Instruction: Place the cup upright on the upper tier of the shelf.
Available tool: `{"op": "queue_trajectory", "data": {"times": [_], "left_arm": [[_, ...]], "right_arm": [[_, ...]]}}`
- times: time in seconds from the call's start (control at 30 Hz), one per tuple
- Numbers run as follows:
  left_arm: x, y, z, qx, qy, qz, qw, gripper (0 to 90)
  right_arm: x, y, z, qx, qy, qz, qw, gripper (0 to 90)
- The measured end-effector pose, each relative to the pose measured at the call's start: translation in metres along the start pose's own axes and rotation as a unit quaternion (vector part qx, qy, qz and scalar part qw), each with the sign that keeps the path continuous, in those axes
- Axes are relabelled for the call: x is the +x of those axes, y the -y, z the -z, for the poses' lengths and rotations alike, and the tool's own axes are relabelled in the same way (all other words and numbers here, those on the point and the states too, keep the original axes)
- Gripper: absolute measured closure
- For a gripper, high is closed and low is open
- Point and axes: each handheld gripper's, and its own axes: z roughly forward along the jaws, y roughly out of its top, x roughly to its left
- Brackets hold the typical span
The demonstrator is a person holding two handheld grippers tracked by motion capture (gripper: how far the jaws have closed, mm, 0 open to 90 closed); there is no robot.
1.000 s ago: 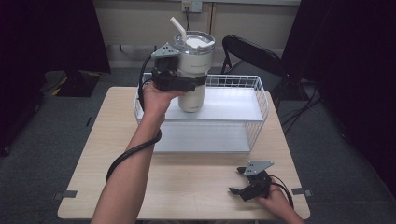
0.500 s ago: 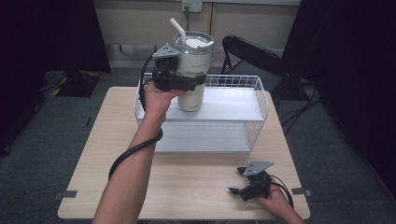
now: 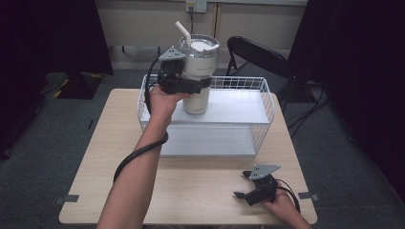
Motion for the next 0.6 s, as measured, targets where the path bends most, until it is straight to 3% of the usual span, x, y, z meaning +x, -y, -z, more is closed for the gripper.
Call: {"op": "queue_trajectory", "data": {"times": [0.2, 0.4, 0.6], "left_arm": [[0.0008, 0.0023, -0.0018, 0.004, -0.005, -0.008, 0.9999, 9.7], [0.005, 0.0072, -0.0019, -0.006, -0.007, 0.006, 0.9999, 9.6], [0.0061, 0.0086, -0.0008, -0.006, -0.01, 0.0, 0.9999, 9.6]], "right_arm": [[0.0, 0.0, 0.0, 0.0, 0.0, 0.0, 1.0, 13.1], [0.0, 0.0, 0.0, 0.0, 0.0, 0.0, 1.0, 13.1], [0.0, 0.0, 0.0, 0.0, 0.0, 0.0, 1.0, 13.1]]}}
